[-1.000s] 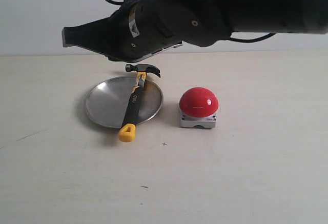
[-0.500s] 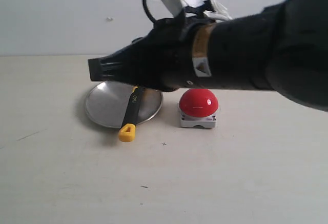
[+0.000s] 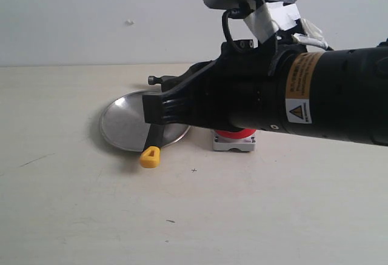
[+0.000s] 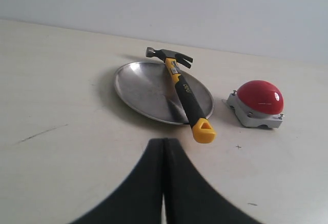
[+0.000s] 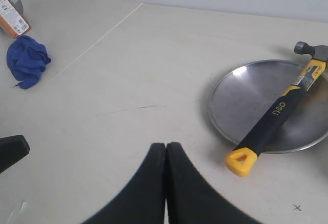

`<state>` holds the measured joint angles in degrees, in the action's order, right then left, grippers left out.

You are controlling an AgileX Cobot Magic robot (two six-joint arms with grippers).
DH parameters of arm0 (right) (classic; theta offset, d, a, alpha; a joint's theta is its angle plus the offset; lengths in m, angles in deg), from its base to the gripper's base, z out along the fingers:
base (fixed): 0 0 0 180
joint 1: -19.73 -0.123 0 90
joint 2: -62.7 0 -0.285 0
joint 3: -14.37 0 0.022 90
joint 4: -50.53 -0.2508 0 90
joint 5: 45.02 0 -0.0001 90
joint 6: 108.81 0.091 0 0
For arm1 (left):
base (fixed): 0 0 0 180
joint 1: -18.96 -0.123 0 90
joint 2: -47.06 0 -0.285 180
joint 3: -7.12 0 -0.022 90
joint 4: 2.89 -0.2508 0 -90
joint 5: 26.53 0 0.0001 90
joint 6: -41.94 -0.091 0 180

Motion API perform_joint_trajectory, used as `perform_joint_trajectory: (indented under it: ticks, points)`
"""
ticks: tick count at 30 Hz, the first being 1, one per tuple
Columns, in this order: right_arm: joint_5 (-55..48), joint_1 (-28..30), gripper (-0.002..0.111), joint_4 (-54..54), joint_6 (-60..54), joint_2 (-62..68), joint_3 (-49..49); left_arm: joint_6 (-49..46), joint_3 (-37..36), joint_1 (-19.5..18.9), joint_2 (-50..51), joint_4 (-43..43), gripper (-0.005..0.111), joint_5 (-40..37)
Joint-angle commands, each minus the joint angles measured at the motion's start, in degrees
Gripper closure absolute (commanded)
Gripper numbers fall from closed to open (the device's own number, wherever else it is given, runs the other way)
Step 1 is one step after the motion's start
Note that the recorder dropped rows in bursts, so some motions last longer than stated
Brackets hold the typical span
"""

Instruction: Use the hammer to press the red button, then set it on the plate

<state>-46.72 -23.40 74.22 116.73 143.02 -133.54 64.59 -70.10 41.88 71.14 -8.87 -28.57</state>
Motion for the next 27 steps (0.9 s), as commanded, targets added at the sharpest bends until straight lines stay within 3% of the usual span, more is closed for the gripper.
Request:
perform_joint_trajectory:
  ticks: [1,14,21,27]
  points:
    - [0.17,-0.15,0.108,0.69,-0.35,-0.46,0.27,0.10,0.01,-0.09,-0.33,0.31,0.107,0.20]
    - [0.57,-0.15,0.108,0.86,-0.90,-0.46,0.27,0.10,0.01,-0.09,-0.33,0.31,0.107,0.20]
    - [0.97,0.09,0.108,0.86,-10.20,-2.38,0.27,0.10,0.01,-0.09,-0.33,0.31,0.107,0.20]
    - [-0.94,4.78,0.108,0.70,-11.99,-6.52,0.27,0.10,0.01,-0.09,-0.33,0.31,0.107,0.20]
